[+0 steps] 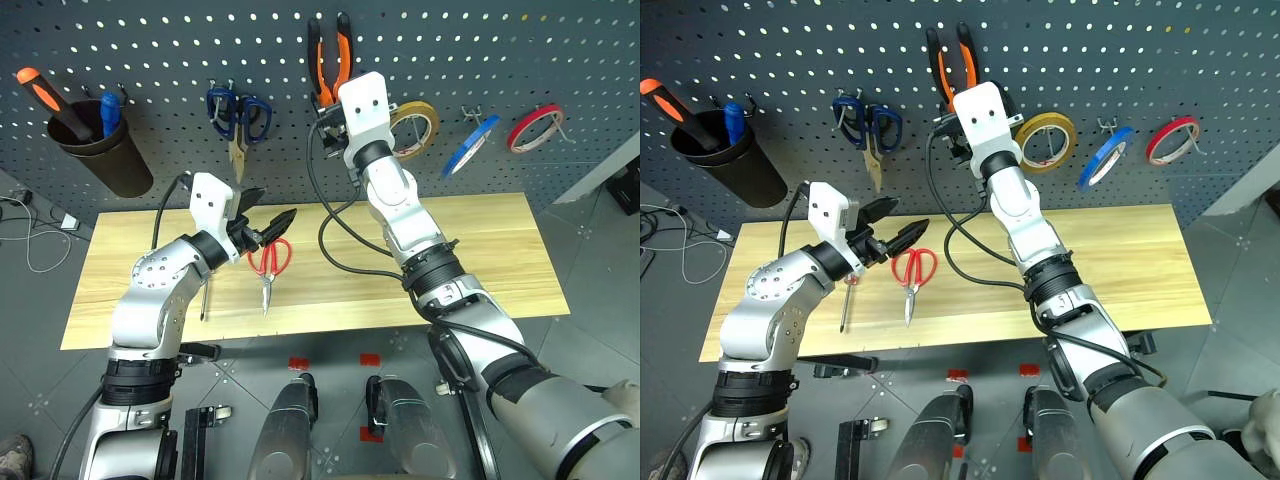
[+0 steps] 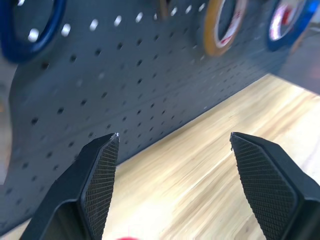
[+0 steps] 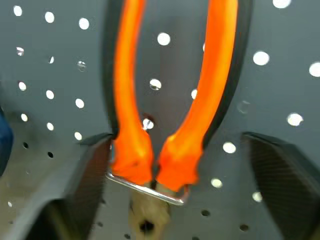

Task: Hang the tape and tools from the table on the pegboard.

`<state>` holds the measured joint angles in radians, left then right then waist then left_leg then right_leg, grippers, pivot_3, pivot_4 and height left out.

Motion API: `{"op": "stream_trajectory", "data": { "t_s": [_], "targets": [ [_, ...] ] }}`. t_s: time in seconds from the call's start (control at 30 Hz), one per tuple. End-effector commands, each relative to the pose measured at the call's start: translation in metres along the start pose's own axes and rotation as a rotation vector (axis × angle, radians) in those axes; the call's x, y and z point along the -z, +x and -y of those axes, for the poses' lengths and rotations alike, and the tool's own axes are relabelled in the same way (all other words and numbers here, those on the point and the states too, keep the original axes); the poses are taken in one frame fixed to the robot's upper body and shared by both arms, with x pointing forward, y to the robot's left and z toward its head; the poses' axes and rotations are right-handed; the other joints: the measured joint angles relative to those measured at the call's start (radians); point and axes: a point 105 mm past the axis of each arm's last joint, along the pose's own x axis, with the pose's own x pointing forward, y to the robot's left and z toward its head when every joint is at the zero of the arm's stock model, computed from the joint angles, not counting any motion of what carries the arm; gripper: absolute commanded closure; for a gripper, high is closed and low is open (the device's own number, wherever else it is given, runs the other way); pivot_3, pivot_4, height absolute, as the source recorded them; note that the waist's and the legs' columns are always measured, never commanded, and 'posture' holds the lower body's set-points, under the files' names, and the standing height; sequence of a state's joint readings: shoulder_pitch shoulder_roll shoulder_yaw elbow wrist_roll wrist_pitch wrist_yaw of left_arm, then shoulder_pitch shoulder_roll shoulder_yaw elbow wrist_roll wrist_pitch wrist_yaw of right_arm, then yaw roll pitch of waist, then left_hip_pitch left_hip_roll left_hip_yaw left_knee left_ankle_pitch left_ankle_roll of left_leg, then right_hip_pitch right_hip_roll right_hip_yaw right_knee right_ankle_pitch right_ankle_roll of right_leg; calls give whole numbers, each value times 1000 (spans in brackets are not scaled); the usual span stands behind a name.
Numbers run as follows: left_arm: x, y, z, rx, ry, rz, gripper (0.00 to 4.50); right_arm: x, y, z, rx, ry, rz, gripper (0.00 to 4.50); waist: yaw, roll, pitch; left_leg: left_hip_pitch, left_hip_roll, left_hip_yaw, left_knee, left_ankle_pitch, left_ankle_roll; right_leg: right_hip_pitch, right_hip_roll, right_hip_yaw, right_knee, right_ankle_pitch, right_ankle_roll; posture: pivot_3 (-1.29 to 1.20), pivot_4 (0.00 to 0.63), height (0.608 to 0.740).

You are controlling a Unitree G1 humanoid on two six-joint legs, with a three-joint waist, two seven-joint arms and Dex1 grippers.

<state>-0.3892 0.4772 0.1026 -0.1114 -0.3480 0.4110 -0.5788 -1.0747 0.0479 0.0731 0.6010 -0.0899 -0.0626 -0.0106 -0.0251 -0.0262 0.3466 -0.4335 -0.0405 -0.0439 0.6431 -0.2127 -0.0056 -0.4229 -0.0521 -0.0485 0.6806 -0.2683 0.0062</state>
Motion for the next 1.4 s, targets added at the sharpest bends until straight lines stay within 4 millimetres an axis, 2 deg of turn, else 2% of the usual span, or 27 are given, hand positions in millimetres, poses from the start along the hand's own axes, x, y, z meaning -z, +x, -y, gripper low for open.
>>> {"op": "stream_trajectory", "data": {
  "t_s": [0.03, 0.17, 0.3, 0.47, 0.53, 0.63, 0.8, 1.0, 1.1, 1.17, 1.3, 1.4],
  "targets": [
    [8, -4, -1, -55, 5, -27, 17, -2, -12, 6, -3, 73, -37, 0, 0, 0, 0, 0, 0, 0, 0, 0, 0, 0, 0, 0, 0, 0, 0, 54, 354, 740],
    [35, -14, -4, -194, -22, -145, 17, 11, -52, 2, -95, 115, -142, 0, 8, 0, 0, 0, 0, -1, 0, -1, 1, 1, 0, 0, -1, 0, 0, 42, 355, 740],
    [71, -26, 5, -298, -53, -318, 17, 22, -119, -30, -387, 227, -286, 0, 11, 0, 0, -1, -1, 0, 0, -4, 6, 1, -1, 1, -2, 0, 0, 36, 362, 740],
    [105, -24, 20, -348, -110, -443, 17, 26, -177, -59, -656, 313, -427, 0, 6, 0, 1, 0, 0, -2, 0, -4, 7, 1, 0, 0, 0, 0, 0, 14, 367, 740],
    [115, -22, 24, -370, -140, -487, 17, 24, -189, -66, -729, 317, -449, 0, 6, -1, 1, 1, 0, -2, 0, -4, 7, 1, 0, -1, 0, 0, 1, 9, 366, 740],
    [128, -19, 23, -424, -185, -541, 17, 23, -197, -71, -789, 298, -466, 0, 4, -2, 1, 1, 0, -2, 2, -4, 7, 1, 0, -1, 0, -2, 3, -4, 367, 740],
    [133, -19, 14, -504, -165, -568, 17, 26, -196, -67, -788, 275, -480, 0, 1, -3, 2, 0, 0, -2, 2, -4, 7, 2, 0, -1, 0, -2, 4, -13, 364, 740],
    [157, -20, 24, -501, -279, -663, 17, 28, -191, -62, -778, 236, -485, 0, 1, -3, 2, 0, -1, -2, 1, -4, 7, 2, 0, -2, -1, 0, 2, -23, 360, 740],
    [171, -26, 25, -524, -371, -724, 572, 27, -192, -61, -801, 203, -485, 0, 1, -3, 2, 0, -1, -2, 2, -4, 7, 2, -1, -2, -1, 0, 2, -28, 360, 740],
    [176, -29, 21, -532, -379, -748, 1139, 26, -193, -59, -814, 190, -488, 0, 0, -3, 2, 1, -1, -2, 2, -4, 7, 3, -1, -2, 0, -1, 3, -28, 360, 740],
    [179, -28, 13, -529, -373, -754, 2322, 28, -194, -57, -824, 177, -500, 0, -1, -3, 1, 2, 0, -2, 2, -4, 6, 3, -1, -2, 0, -3, 7, -43, 357, 740],
    [176, -22, 15, -466, -372, -746, 3218, 30, -194, -54, -825, 164, -512, 0, -1, -3, 0, 2, 0, -2, 2, -4, 6, 4, -1, -2, 0, -3, 8, -50, 353, 740]
  ]
}}
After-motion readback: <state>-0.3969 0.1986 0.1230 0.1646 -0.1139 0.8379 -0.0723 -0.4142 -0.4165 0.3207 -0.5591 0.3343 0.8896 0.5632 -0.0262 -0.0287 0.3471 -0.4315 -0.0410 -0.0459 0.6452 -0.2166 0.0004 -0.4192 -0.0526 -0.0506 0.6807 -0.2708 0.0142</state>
